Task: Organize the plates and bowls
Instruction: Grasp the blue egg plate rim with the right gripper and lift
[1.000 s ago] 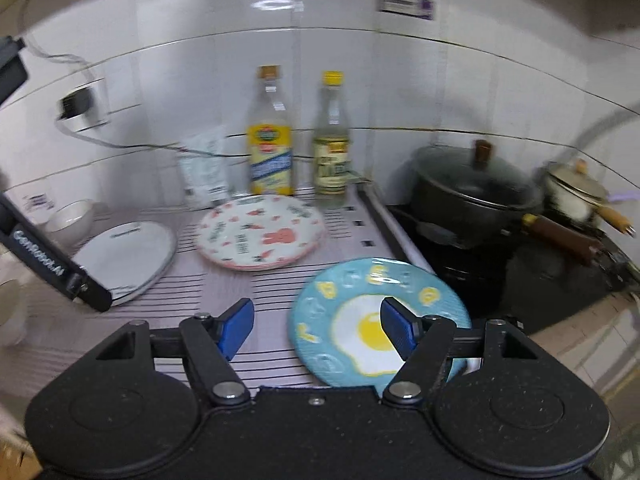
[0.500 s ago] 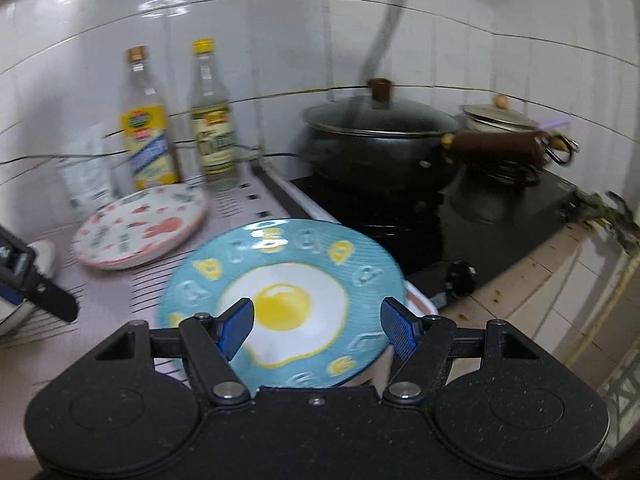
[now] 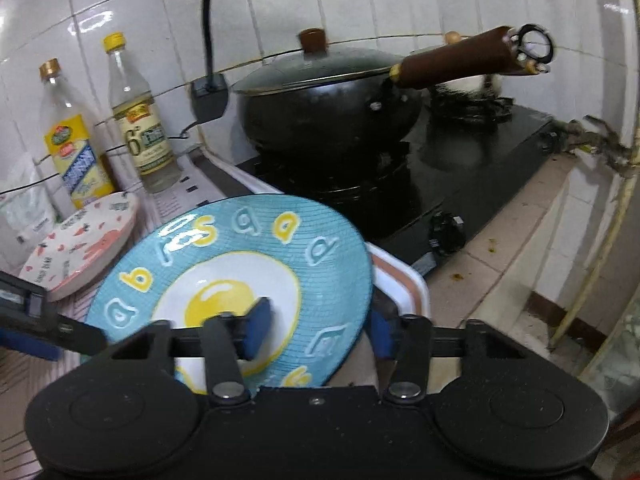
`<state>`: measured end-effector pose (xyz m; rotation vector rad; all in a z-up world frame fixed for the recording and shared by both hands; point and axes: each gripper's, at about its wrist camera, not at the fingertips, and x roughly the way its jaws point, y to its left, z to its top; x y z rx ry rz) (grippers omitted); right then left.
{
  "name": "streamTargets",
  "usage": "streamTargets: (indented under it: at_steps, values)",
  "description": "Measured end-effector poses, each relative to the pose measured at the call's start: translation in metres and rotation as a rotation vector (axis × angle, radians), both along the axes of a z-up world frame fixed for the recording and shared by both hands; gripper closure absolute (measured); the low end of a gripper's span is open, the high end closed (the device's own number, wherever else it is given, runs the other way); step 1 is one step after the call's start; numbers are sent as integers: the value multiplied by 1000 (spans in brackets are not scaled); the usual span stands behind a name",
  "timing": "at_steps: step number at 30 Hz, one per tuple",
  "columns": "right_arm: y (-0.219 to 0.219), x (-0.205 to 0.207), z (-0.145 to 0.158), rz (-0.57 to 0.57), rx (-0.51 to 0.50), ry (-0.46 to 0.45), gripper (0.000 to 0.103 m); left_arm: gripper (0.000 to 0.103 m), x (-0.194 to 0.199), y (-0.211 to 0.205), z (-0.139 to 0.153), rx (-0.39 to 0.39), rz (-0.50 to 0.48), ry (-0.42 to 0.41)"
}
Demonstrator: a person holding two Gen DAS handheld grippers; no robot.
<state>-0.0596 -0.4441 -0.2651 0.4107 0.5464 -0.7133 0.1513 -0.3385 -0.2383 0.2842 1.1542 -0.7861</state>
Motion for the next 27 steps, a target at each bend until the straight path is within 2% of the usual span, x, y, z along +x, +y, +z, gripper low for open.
streamTargets:
  at_steps: [4, 6, 8, 12, 17, 21, 24, 27]
  values:
    - [-4, -6, 0, -16, 17, -29, 63, 58, 0, -5, 1, -29, -48, 7]
    - [-9, -12, 0, -25, 50, -55, 70, 72, -1, -5, 0, -58, -62, 30]
    - [-15, -16, 0, -24, 85, -76, 75, 79, -3, -7, -1, -76, -70, 46]
    - [-14, -16, 1, -1, 117, -80, 77, 79, -8, -8, -1, -83, -57, 16]
    - [-14, -16, 0, 10, 143, -84, 77, 77, -3, -9, -2, -90, -43, 34]
    - [-28, -16, -1, 4, 233, -125, 75, 75, -6, -13, -1, -76, -45, 30]
    - [-23, -10, 2, 27, 196, -77, 75, 74, -10, -11, 2, -54, -61, -2]
    - [-19, -12, 5, 65, 200, -81, 77, 74, -11, -1, 7, -62, -70, -23]
